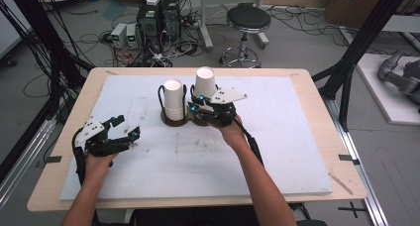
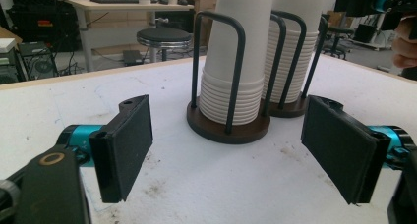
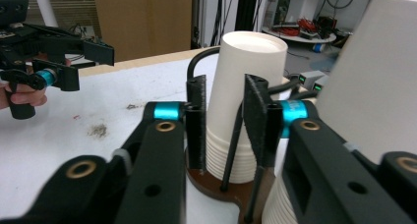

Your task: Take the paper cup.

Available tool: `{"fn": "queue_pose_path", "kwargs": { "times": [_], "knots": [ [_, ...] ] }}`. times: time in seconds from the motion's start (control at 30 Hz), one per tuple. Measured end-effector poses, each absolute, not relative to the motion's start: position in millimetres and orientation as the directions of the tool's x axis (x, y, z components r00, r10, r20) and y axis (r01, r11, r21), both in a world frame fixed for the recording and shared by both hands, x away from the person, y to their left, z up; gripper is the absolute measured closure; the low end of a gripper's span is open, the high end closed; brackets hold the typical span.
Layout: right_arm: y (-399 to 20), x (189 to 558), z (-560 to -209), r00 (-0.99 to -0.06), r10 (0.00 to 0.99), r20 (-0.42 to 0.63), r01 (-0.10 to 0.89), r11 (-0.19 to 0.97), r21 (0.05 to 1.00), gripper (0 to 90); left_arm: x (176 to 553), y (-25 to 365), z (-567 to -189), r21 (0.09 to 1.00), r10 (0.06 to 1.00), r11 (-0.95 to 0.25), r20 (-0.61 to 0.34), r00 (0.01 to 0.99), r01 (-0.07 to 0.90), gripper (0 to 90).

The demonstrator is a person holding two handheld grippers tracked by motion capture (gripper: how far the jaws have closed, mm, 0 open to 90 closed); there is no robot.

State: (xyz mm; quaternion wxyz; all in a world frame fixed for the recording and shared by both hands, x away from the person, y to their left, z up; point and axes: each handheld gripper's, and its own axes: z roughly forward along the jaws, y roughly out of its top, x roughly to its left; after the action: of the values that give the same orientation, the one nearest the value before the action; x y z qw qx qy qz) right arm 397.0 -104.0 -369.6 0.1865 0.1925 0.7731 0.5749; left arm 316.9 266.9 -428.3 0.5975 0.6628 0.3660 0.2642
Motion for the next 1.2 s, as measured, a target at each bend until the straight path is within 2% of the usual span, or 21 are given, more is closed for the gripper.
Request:
{"fn": "queue_pose_path", "kwargs": {
  "times": [0.03, 0.27, 0.73, 1.2],
  "knots": [
    [-104.0, 397.0, -369.6, -0.856, 0.512, -0.067, 0.083, 0.265, 0.961, 75.0, 316.9, 266.9, -428.3, 0.985, 0.801, -0.018, -0.087, 0.592, 0.169, 19.6],
    [-81.8, 402.5, -371.3, -0.85, 0.523, -0.059, 0.088, 0.252, 0.964, 90.0, 317.3, 267.1, -428.7, 0.985, 0.801, -0.016, -0.09, 0.592, 0.172, 19.6],
    [-53.6, 412.1, -390.2, -0.83, 0.558, -0.009, 0.143, 0.228, 0.963, 90.0, 317.2, 268.1, -428.8, 0.985, 0.8, -0.011, -0.095, 0.592, 0.173, 19.6],
    [-36.1, 411.5, -427.3, -0.81, 0.585, 0.024, 0.236, 0.288, 0.928, 90.0, 317.5, 269.1, -429.2, 0.985, 0.802, -0.007, -0.097, 0.589, 0.173, 19.6]
  ]
}}
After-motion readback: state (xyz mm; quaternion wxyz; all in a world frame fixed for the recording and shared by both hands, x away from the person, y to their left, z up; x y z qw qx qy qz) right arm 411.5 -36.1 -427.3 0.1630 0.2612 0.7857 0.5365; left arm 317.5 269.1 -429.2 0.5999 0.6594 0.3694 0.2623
